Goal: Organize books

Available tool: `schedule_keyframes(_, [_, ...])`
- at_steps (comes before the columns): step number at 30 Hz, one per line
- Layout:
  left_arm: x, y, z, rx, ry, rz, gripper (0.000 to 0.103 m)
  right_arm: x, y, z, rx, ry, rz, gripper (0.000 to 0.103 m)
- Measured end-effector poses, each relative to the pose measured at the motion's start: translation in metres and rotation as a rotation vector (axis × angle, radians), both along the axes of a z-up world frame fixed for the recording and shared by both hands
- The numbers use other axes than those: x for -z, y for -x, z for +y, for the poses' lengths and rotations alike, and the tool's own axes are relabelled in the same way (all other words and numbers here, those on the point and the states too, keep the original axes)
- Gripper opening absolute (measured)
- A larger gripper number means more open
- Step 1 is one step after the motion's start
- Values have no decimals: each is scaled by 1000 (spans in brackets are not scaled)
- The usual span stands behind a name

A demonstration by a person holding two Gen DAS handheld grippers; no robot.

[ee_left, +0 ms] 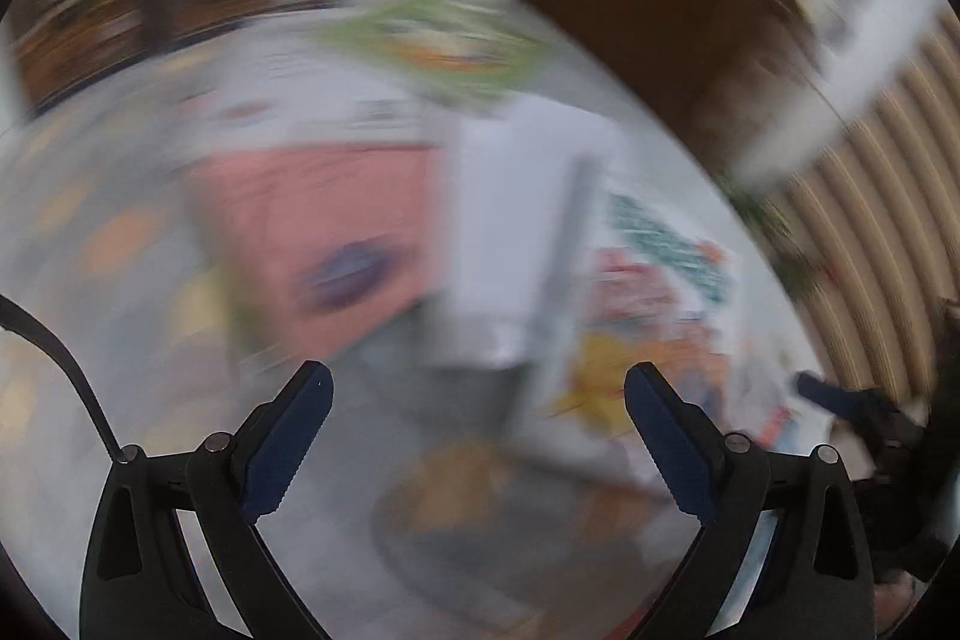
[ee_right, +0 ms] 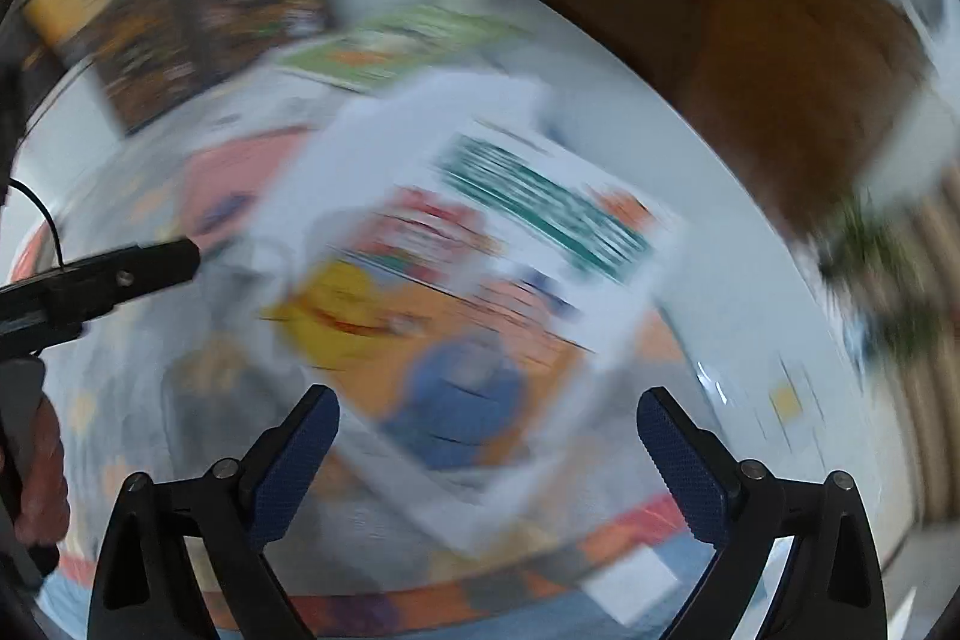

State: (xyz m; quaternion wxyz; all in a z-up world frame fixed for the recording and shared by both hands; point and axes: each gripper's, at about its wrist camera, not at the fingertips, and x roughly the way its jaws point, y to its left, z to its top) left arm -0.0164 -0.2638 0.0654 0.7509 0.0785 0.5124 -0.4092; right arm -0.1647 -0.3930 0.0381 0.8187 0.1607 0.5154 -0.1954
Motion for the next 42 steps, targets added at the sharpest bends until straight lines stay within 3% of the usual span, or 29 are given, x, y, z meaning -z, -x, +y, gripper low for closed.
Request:
schedule_keyframes(1, [4, 4, -18, 42, -9, 22, 94, 8, 4, -12, 33, -46, 15, 79])
schedule_keyframes(3, [16, 1, -44, 100, -44, 58, 74, 21, 8, -27, 80, -104, 26, 75])
schedule_keyframes(4, [21, 1, -50, 100, -63, 57, 70, 26, 12, -33, 111, -117, 29, 73])
schedule_keyframes(8, [24, 6, -62, 121, -88, 9, 67, 29, 12, -39, 115, -167, -8, 69])
schedule_keyframes(11, [27, 9, -59, 136, -29, 116, 67, 29, 2, -30, 29, -197, -12, 63])
schedule_keyframes(15, [27, 4, -29, 65, 80, 246, 68, 21, 0, -19, -25, -114, 34, 62])
schedule_keyframes(21, [25, 34, 33, 17, 150, 310, 68, -10, 13, 49, -336, 116, 32, 64])
schedule_keyframes(23, [28, 44, 69, -40, 197, 369, 68, -20, 16, 73, -436, 119, -1, 74])
schedule_keyframes(25, [34, 54, 105, -137, 227, 404, 68, -22, 8, 94, -513, 90, -5, 77])
schedule_keyframes(28, [39, 67, 156, -297, 226, 379, 68, -14, -11, 127, -599, 65, 8, 77])
schedule_keyframes(31, [42, 67, 208, -479, 250, 359, 68, -7, -42, 159, -680, -68, -11, 77])
schedule_keyframes(33, [40, 62, 242, -584, 277, 336, 68, 1, -61, 182, -719, -91, -6, 76])
schedule_keyframes(36, [43, 40, 273, -630, 267, 334, 67, 7, -82, 199, -780, -135, 14, 64])
schedule_keyframes(40, [32, 40, 281, -675, 219, 268, 68, 5, -81, 181, -751, -191, 38, 63])
schedule_keyframes(42, [36, 45, 287, -677, 184, 275, 68, 9, -73, 176, -758, -197, 54, 59])
